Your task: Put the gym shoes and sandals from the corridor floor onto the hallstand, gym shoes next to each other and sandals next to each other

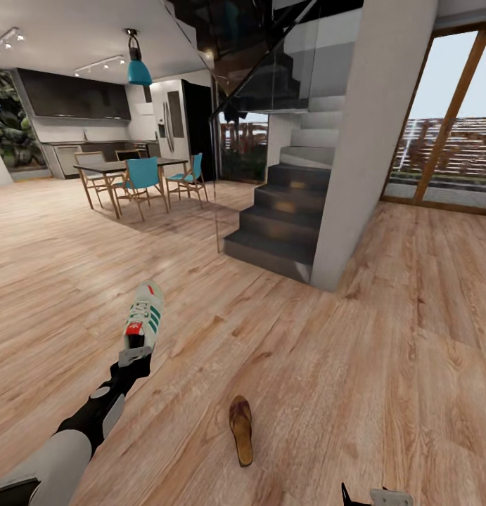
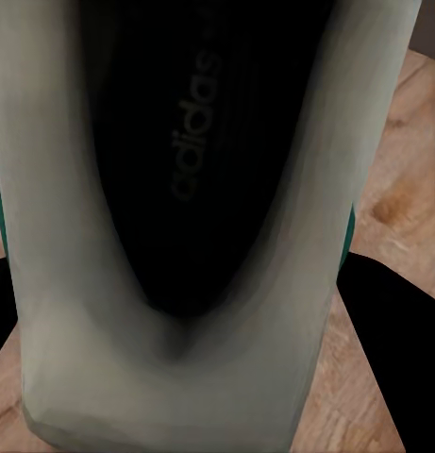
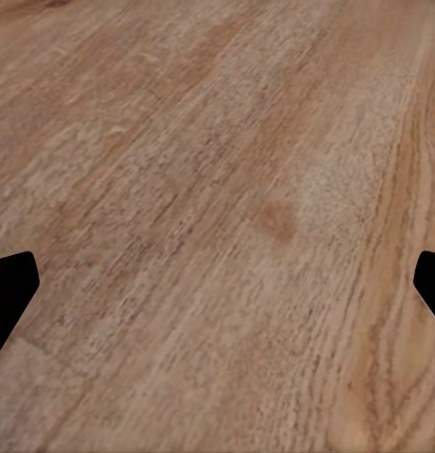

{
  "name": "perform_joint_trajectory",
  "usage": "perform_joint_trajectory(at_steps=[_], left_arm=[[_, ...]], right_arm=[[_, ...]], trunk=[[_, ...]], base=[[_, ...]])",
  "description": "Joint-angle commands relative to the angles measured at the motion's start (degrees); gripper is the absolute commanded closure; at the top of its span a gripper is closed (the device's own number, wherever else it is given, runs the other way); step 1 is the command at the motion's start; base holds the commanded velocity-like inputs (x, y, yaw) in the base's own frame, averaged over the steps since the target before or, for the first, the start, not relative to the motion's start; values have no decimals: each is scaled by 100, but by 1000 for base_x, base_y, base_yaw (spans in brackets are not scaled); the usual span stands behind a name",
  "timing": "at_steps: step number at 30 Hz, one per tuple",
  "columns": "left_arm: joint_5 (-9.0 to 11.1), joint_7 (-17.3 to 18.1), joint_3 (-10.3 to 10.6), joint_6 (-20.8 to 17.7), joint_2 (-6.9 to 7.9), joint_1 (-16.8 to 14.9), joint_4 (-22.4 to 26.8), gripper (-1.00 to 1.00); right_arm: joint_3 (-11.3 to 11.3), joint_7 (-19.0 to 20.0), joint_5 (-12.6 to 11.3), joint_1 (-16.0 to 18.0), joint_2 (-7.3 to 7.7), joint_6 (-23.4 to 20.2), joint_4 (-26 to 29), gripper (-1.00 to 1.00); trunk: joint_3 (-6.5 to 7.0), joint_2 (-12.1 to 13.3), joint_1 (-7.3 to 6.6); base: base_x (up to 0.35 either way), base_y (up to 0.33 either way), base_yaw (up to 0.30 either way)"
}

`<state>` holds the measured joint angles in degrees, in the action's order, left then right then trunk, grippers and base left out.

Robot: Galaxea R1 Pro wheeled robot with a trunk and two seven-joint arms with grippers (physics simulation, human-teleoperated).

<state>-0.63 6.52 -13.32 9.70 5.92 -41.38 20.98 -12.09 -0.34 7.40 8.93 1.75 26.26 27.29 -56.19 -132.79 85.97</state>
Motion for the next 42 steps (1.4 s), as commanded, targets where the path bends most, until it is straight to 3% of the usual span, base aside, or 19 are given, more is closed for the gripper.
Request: perform_joint_trajectory(at_steps=[1, 16, 21, 22, 24, 26, 28, 29, 32, 34, 38, 40, 42], left_arm=[[-7, 52, -48, 14, -3, -6, -6, 100], [-7, 52, -44, 17, -4, -3, -6, 100], [-6, 52, 21, -29, -5, -32, 10, 100], [-6, 52, 28, -100, -8, -74, 38, 100], [-7, 55, 36, -486, -5, -174, 208, 100], [-2, 77, 38, -847, -4, -231, 430, 100], [0, 84, 40, -1032, -4, -250, 569, 100], [0, 91, 43, -1190, -4, -267, 705, 100], [1, 104, 46, -1455, -2, -327, 951, 100], [1, 109, 47, -1574, 3, -367, 1038, 100], [2, 119, 48, -1844, 38, -514, 1161, 100], [2, 121, 48, -1984, 37, -611, 1194, 100], [2, 121, 48, -2021, 27, -644, 1204, 100]], right_arm=[[-30, -3, 60, 4, -5, 19, -5, -100], [-32, -1, 70, 6, 0, 18, 15, -100], [-16, -7, 87, 29, -40, -128, 280, -100], [-10, -8, 88, 65, -66, -309, 395, -100], [0, -14, 81, 328, -229, -1192, 736, -100], [3, -20, 78, 683, -443, -2107, 991, -100], [7, -23, 78, 898, -599, -2571, 1066, -100], [9, -26, 78, 1098, -753, -2947, 1110, -100], [13, -74, 82, 1468, -1047, -3473, 1145, -100], [36, -150, 84, 1625, -1167, -3628, 1147, -100], [347, -607, 75, 1920, -1175, -3831, 1126, -100], [742, -941, 56, 1996, -1175, -3862, 1062, -100], [896, -1027, 49, 2015, -1175, -3863, 1035, -100]], trunk=[[-5, -2, -1], [-5, -2, -1], [-5, -2, -1], [-5, -2, -1], [-5, -2, -1], [-5, -2, -1], [-5, -2, -1], [-5, -2, -1], [-5, -2, -1], [-5, -2, -1], [-5, -2, -1], [-5, -2, -1], [-5, -2, -1]], base=[[35, 7, -9], [135, 1, -1], [4, 0, 0], [1, 0, 0], [0, 0, 0], [0, 0, 0], [0, 0, 0], [0, 0, 0], [0, 0, 0], [0, 0, 0], [0, 0, 0], [0, 0, 0], [0, 0, 0]])
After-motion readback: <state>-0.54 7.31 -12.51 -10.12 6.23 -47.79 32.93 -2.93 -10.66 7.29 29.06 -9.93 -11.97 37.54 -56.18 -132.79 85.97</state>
